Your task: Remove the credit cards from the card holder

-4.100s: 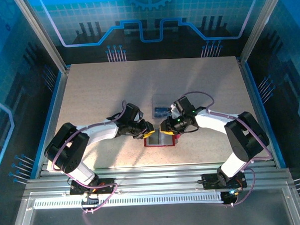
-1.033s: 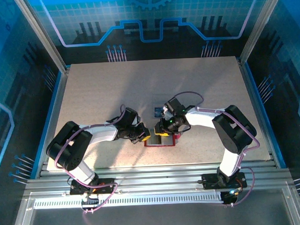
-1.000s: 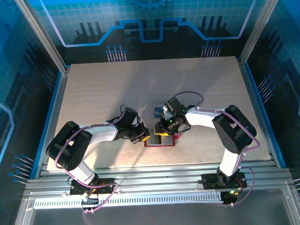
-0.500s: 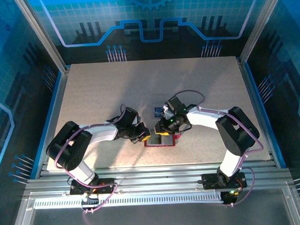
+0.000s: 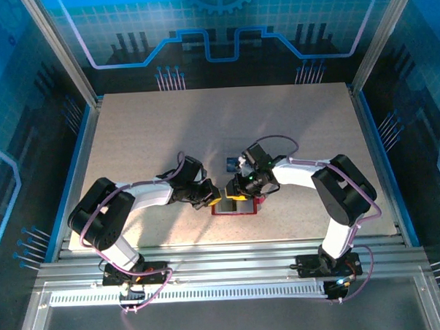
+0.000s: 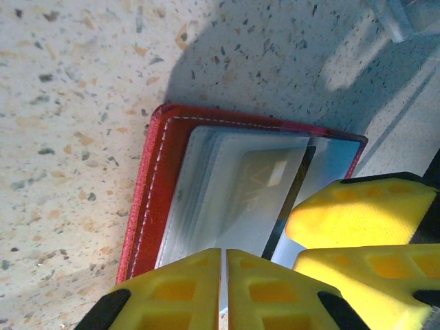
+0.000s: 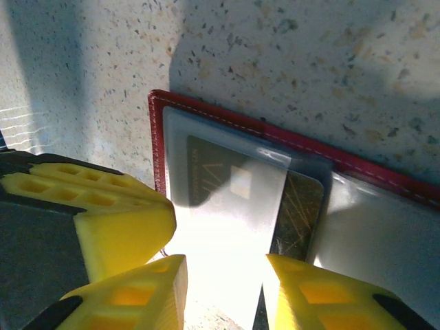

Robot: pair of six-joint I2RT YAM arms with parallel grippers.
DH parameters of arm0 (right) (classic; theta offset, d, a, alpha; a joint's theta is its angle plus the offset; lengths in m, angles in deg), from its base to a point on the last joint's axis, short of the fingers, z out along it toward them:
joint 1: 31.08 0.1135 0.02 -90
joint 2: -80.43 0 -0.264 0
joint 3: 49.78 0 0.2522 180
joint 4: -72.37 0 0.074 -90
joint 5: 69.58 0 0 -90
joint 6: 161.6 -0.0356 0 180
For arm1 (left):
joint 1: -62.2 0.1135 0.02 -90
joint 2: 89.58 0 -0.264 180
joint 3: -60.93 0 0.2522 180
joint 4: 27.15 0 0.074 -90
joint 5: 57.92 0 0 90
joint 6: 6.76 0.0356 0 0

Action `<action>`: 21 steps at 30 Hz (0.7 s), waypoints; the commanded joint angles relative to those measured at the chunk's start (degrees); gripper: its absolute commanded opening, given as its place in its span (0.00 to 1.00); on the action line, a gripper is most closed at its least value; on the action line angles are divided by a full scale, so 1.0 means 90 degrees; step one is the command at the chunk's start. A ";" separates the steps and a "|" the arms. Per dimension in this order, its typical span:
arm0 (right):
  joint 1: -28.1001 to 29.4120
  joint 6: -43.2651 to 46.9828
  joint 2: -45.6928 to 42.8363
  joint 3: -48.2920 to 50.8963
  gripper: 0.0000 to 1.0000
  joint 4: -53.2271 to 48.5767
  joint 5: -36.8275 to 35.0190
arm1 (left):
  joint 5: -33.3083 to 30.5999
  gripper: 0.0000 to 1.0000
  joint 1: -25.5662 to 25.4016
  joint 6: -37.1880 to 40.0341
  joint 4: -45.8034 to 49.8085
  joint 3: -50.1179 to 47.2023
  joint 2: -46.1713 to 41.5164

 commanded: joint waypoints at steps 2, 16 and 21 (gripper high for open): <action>0.0038 -0.0002 0.0001 0.0128 0.36 -0.0106 -0.0115 | -0.0049 0.11 0.0066 0.0116 0.0082 0.0031 0.0049; 0.0048 0.0047 -0.0200 0.0100 0.36 -0.0318 -0.0258 | -0.0029 0.11 0.0069 0.0114 0.0132 0.0100 0.0006; 0.0053 0.0022 -0.0388 0.0098 0.36 -0.0326 -0.0258 | -0.0048 0.12 0.0066 0.0156 0.0290 0.0226 -0.0087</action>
